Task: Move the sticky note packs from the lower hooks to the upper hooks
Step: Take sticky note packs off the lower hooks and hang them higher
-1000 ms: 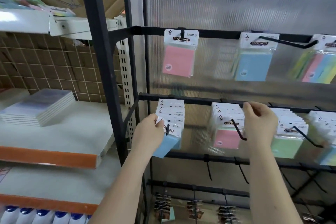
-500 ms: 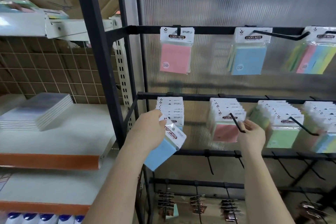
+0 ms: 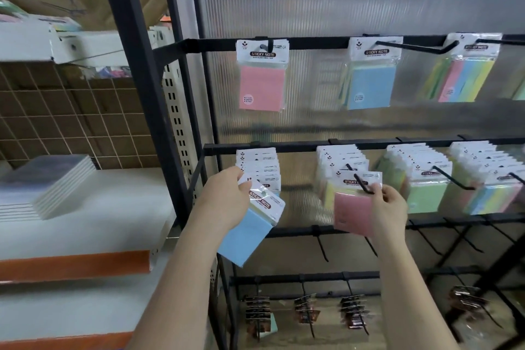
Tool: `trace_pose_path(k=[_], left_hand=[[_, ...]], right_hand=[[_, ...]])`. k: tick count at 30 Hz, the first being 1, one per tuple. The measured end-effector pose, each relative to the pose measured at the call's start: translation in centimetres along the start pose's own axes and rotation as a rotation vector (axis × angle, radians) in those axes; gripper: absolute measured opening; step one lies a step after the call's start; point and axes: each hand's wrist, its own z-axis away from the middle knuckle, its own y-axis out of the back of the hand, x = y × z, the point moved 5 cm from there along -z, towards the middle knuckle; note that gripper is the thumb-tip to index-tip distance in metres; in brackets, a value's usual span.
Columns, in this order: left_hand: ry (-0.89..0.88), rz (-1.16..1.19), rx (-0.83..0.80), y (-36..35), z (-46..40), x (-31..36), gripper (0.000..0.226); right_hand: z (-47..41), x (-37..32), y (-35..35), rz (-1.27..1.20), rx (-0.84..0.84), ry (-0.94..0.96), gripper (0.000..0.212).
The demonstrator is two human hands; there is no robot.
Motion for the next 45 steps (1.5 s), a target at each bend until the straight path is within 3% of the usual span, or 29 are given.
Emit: trace_pose_path(k=[8, 13, 19, 28, 39, 45], left_hand=[[-0.052, 0.017, 0.019, -0.5, 0.4, 0.7, 0.024], [-0.106, -0.016, 0.057, -0.3, 0.6, 2.0, 0.027], [-0.079, 0.075, 0.083, -1.1, 0.7, 3.6, 0.022], [-0.062, 0.187, 0.167, -3.2, 1.7, 7.2, 0.03], [-0.014, 0.231, 0.281, -2.5, 2.4, 8.4, 0.03], [0.02, 0.231, 0.311, -1.0, 3.3, 7.3, 0.027]], right_hand=[[2.8, -1.7, 3.5, 0.106, 0.018, 0.059, 0.032], [3.3, -2.8, 6.0, 0.069, 0.066, 0.044, 0.035], [2.2, -5.8, 9.2, -0.019, 0.148, 0.174, 0.039], [-0.3, -11.8, 10.4, -0.192, 0.046, 0.32, 0.018], [-1.1, -13.0, 9.6, -0.297, -0.021, 0.348, 0.024], [1.1, -16.0, 5.7, -0.299, -0.148, 0.438, 0.019]])
